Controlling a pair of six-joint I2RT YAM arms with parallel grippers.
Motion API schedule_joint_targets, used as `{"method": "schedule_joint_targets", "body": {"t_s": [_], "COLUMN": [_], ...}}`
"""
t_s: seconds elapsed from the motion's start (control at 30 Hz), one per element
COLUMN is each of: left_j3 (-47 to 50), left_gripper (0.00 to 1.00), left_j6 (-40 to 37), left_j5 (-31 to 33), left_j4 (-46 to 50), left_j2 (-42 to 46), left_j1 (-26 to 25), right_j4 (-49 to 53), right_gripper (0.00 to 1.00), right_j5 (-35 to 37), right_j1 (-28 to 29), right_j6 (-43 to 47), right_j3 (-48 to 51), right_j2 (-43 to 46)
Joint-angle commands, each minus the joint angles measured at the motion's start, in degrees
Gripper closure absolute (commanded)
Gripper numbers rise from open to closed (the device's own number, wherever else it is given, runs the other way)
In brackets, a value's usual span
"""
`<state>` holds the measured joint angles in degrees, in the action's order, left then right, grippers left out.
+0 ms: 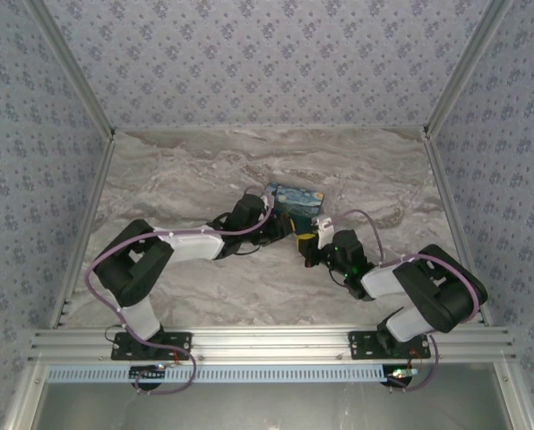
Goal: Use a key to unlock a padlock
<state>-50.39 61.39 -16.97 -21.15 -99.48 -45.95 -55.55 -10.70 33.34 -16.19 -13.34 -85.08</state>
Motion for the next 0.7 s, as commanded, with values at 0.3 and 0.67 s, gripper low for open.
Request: {"method": "schedule_joint_targets", "body": {"t_s": [0.3,0.67], "left_j3": [-0.2,-0.4], "left_gripper": [0.76,0.76], "left_j6": [0.7,0.8], "left_j5": [-2.4,-2.4], "left_j4": [2.3,3.0], "left_j2": [4.6,4.7], "left_j1": [-0.1,0.1], "right_j4": [-2.7,0.0], "right_gripper": [1.00,1.00], "right_j5": [1.7,0.7], "right_j1": [0.9,1.2], "right_j6": [4.6,6.0], "right_j3": [-1.5,-2.1], "right_j2": [2.4,4.3]}}
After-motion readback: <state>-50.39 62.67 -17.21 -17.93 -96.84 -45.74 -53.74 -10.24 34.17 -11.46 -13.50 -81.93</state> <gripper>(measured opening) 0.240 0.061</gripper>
